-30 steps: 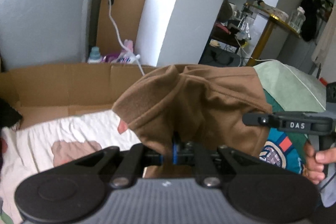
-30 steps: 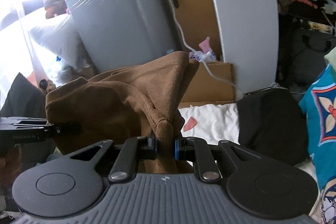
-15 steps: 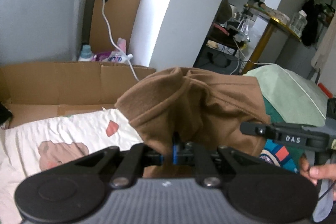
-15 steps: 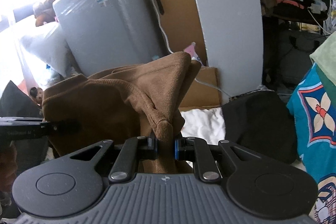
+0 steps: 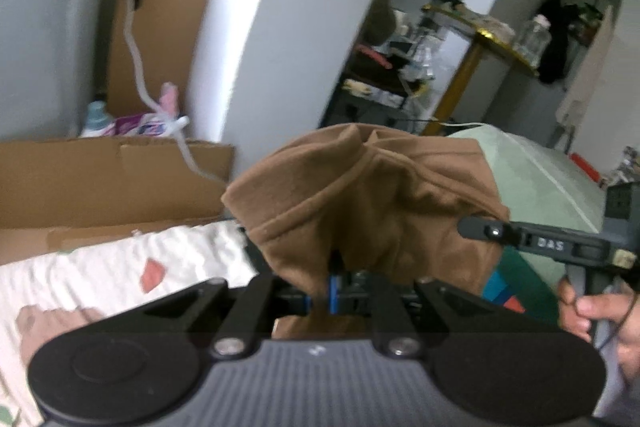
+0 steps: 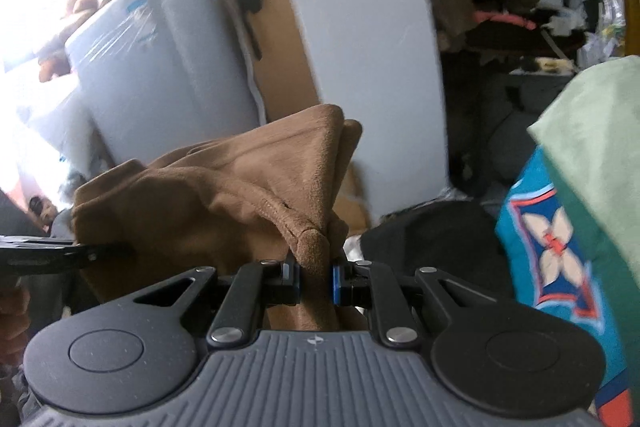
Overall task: Fold clothes
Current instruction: 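Lift the folded shirt with both tools and carry it off the bed, then carry the shirt with both tools toward the dark clothes stack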
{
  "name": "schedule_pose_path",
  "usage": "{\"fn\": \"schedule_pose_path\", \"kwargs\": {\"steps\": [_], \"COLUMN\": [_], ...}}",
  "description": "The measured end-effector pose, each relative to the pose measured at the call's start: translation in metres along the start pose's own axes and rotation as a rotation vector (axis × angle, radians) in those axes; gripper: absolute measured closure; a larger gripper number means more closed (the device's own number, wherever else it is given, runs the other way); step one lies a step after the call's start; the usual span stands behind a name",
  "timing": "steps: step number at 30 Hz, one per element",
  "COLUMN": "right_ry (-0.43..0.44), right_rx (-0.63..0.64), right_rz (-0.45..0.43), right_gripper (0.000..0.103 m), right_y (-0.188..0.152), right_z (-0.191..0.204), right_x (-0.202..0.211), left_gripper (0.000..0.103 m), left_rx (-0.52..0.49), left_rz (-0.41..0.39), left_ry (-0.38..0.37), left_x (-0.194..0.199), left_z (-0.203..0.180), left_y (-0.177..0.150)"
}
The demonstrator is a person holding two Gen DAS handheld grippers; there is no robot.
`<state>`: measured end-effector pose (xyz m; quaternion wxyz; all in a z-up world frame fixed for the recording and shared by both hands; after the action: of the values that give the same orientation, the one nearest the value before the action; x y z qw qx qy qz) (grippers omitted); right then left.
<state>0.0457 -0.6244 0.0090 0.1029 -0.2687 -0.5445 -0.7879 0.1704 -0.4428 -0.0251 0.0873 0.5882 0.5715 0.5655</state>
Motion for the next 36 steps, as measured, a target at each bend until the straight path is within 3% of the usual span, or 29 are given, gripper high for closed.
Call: {"fn": "schedule_pose_path", "kwargs": {"steps": [11, 18, 28, 36], "right_ry": [-0.111, -0.175, -0.261, -0.309], "right_rx": [0.057, 0.082, 0.102, 0.164], "right_rz": [-0.076, -0.021, 0.064, 0.111], "right_gripper": [0.09, 0.09, 0.09, 0.09], "right_y": [0.027, 0.021, 0.009, 0.013], "right_z": [-0.072, -0.12, -0.161, -0.175], "right_x": [0.01, -0.011, -0.082, -0.141], "left_gripper": [0.095, 0.095, 0.095, 0.095], "left_rx": [-0.036, -0.041, 0.006, 0.053], "left_rz": [0.032, 0.073, 0.106, 0.097], "left_ry": [-0.211, -0.332, -0.369, -0.362], "left_x": [-0.073, -0.125, -0.203, -0.257], "left_z": [-0.027, -0.019, 0.013, 0.051], "left_y": [0.015, -0.002, -0.006, 0.014]}}
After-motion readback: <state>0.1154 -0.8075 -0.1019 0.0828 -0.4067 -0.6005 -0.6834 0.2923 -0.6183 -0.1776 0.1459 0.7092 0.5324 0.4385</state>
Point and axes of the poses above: each gripper's, at about its wrist camera, not at the fingertips, and x roughly against the way its jaws point, z to its left, y to its top, the point moved 10 cm from there along -x, roughly the way its jaws point, and after that the axes turned 1 degree about -y, right-handed, at the moved point
